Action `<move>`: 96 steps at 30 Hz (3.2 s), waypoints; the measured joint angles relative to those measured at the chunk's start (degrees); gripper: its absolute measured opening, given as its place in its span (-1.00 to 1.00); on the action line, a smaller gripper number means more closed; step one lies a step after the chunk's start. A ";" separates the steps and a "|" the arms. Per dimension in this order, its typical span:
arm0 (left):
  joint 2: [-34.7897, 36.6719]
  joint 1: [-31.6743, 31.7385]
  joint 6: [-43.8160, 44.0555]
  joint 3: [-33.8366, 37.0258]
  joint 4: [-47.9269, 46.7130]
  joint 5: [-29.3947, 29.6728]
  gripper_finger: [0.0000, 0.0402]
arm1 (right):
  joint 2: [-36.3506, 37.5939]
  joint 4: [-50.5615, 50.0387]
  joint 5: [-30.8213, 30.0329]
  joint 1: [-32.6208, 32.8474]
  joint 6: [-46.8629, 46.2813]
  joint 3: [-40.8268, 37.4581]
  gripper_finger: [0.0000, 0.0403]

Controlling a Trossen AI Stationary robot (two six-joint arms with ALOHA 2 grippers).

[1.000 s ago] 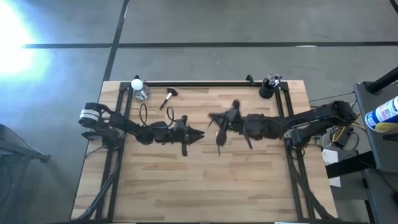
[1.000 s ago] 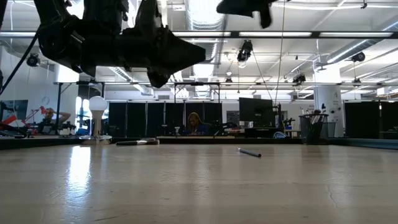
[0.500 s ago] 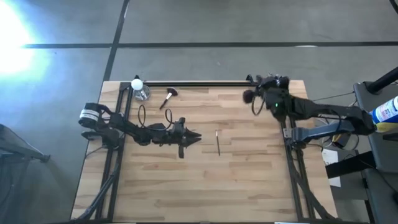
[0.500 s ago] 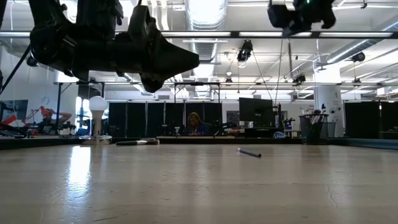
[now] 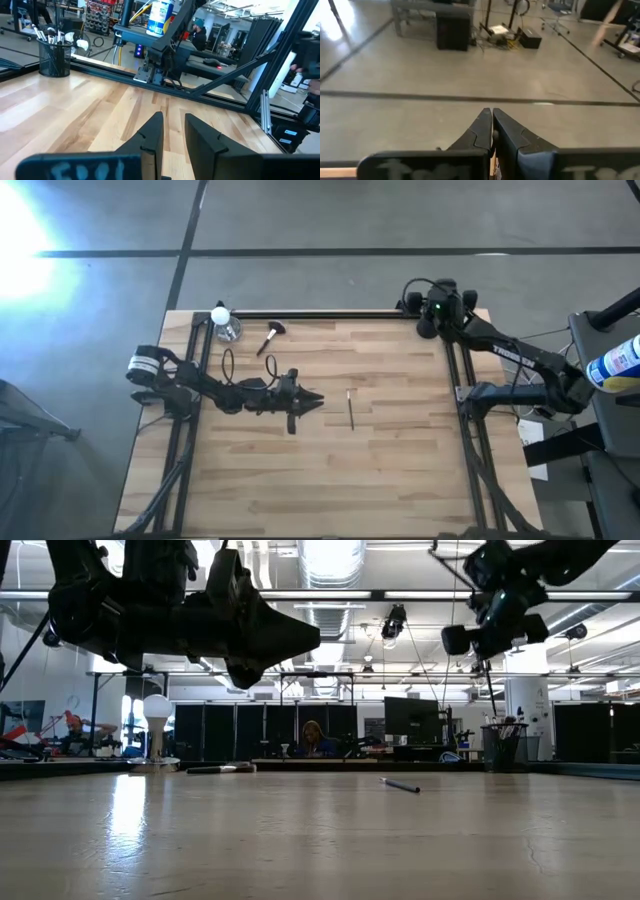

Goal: Put items in baskets/containers
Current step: Put the foundation brush into the mesh organizer

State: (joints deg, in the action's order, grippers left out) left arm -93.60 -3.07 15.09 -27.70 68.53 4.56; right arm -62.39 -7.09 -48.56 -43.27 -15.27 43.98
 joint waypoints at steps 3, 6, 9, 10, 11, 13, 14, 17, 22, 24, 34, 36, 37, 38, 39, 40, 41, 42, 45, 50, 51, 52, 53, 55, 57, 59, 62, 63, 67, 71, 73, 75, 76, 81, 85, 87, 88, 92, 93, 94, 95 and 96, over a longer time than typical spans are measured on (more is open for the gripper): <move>0.00 0.00 0.00 0.00 0.00 0.00 -0.65 | -3.32 0.95 1.52 -2.63 -0.54 -0.15 -0.96; 0.00 0.00 0.02 0.00 -0.02 0.00 -0.65 | -6.92 2.30 3.04 -4.94 -1.60 -0.13 -0.96; 0.00 0.00 0.04 0.00 -0.21 0.00 -0.65 | -10.34 2.59 3.87 -6.78 -3.59 -0.15 -0.96; 0.00 0.00 0.03 0.00 -0.42 0.00 -0.65 | -11.36 2.69 4.14 -7.37 -4.08 -0.15 -0.96; 0.00 0.00 0.04 0.00 -0.52 0.00 -0.65 | -12.34 2.77 4.25 -7.95 -4.48 -0.15 -0.96; 0.00 0.00 0.04 0.00 -0.55 -0.01 -0.65 | -14.09 2.75 4.95 -8.89 -5.13 -0.15 -0.96; 0.00 0.00 0.04 0.00 -0.57 0.00 -0.65 | -14.75 2.84 5.10 -9.22 -5.31 -0.15 -0.96; 0.00 0.00 0.07 0.00 -0.70 -0.02 -0.65 | -16.35 2.98 5.17 -9.38 -6.41 -0.05 -0.96; 0.00 -0.06 0.11 0.00 -0.92 -0.87 -0.65 | -17.48 1.31 6.77 -9.70 -7.28 0.42 -0.94; 0.01 -0.09 0.11 0.00 -0.94 -0.96 -0.65 | -17.29 0.40 6.95 -9.70 -7.28 0.44 -0.89; 0.09 -0.04 0.11 0.00 -1.91 -0.94 -0.65 | -9.55 -2.15 11.92 -9.63 -6.51 0.48 -0.45; 0.24 0.00 0.11 0.00 -2.63 -0.93 -0.65 | -7.77 -3.56 13.56 -9.65 -5.18 0.48 -0.40; 0.54 0.03 0.11 0.02 -3.32 -0.88 -0.65 | -6.68 -4.29 14.71 -9.56 -4.56 0.48 -0.39; 0.97 0.13 0.10 0.02 -4.12 -0.70 -0.65 | -5.55 -5.16 16.50 -9.49 -4.08 0.51 -0.39; 1.47 0.19 0.11 0.02 -4.87 -0.47 -0.65 | -4.43 -6.33 18.60 -9.40 -3.77 0.51 -0.41; 2.03 0.26 0.11 0.02 -5.96 -0.39 -0.65 | -3.29 -7.69 20.67 -9.04 -3.33 0.51 -0.46; 2.47 0.37 0.11 0.02 -6.62 -0.27 -0.65 | -2.21 -8.68 22.33 -8.40 -2.94 0.38 -0.51; 2.99 0.37 0.11 0.02 -7.56 -0.10 -0.65 | -1.13 -9.23 23.10 -7.24 -2.72 0.08 -0.58; 4.02 0.37 0.11 0.02 -9.33 0.13 -0.65 | 1.60 -10.27 23.85 -2.05 -2.31 -1.19 -0.82; 3.69 0.37 0.11 0.89 -8.46 0.09 -0.65 | 3.79 -10.51 24.76 10.20 -5.62 -4.33 -0.94; 3.66 0.37 0.10 1.46 -7.58 0.09 -0.66 | 3.80 -10.51 24.37 12.82 -7.05 -4.92 -0.95; 3.64 0.37 0.09 2.15 -6.17 0.09 -0.68 | 3.68 -10.43 23.51 15.72 -8.55 -5.50 -0.96; 3.65 0.37 0.09 2.90 -4.49 0.09 -0.71 | 3.34 -10.30 22.33 18.62 -10.39 -5.88 -0.96; 3.65 0.38 -0.10 4.81 -0.51 0.09 -0.80 | 2.06 -10.05 19.49 24.15 -14.30 -6.14 -0.96; 3.65 0.53 -0.25 6.97 2.89 0.06 -0.92 | 0.14 -9.42 18.63 29.06 -18.15 -6.09 -0.96; 3.65 1.01 -0.17 9.47 6.62 0.04 -0.97 | -2.83 -8.98 18.61 33.47 -22.15 -5.21 -0.96; 3.65 2.08 -0.05 13.20 11.46 0.04 -0.99 | -8.96 -8.75 18.80 38.61 -28.33 -2.64 -0.96; 3.65 2.44 0.05 14.35 13.02 0.07 -1.00 | -11.22 -8.81 19.42 39.80 -30.41 -1.66 -0.96; 3.89 3.94 0.87 18.39 17.14 0.07 -1.00 | -20.75 -9.00 23.30 41.92 -38.16 2.16 -0.95; 5.08 4.90 1.29 21.86 17.94 1.81 -1.00 | -29.72 -9.17 30.45 41.78 -40.97 7.19 -0.87; 6.02 5.11 1.21 23.39 17.94 2.63 -1.00 | -33.88 -9.65 32.63 41.55 -41.36 10.51 -0.78; 7.05 5.25 0.91 24.47 18.05 3.24 -1.00 | -37.52 -12.97 33.04 41.37 -41.65 14.50 -0.68; 7.68 5.25 0.66 25.05 18.01 3.53 -1.00 | -39.31 -15.79 33.08 41.10 -42.12 16.76 -0.63; 10.50 5.25 0.37 26.61 18.07 4.03 -1.00 | -47.13 -32.03 32.98 39.63 -45.99 27.16 -0.43; 11.61 5.25 0.63 27.30 18.09 4.09 -1.00 | -51.37 -33.47 33.73 39.23 -45.80 32.06 -0.37; 11.94 5.25 0.66 27.27 17.77 4.09 -1.00 | -52.97 -34.49 34.18 39.15 -45.42 34.18 -0.37; 12.01 5.25 0.66 27.23 17.81 4.09 -1.00 | -53.38 -35.37 34.31 39.06 -45.47 34.94 -0.38; 12.37 5.25 0.68 27.28 17.51 4.10 -1.00 | -54.28 -38.02 34.50 38.44 -47.39 36.37 -0.45; 12.37 5.25 0.69 27.31 17.51 4.09 -1.00 | -54.41 -38.36 34.51 38.30 -47.64 36.29 -0.47; 12.37 5.25 0.71 27.32 17.43 4.10 -1.00 | -54.44 -38.26 34.53 38.20 -47.94 36.13 -0.49; 12.35 5.25 0.72 27.32 17.47 4.09 -1.00 | -54.44 -38.08 34.54 38.10 -48.23 35.94 -0.51; 12.33 5.25 0.72 27.32 17.52 4.09 -1.00 | -54.44 -38.09 34.70 37.95 -48.57 35.66 -0.53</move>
State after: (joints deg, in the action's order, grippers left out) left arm -81.28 2.17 15.81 -0.38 86.05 8.64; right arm -116.84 -45.18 -13.86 -5.32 -63.83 79.64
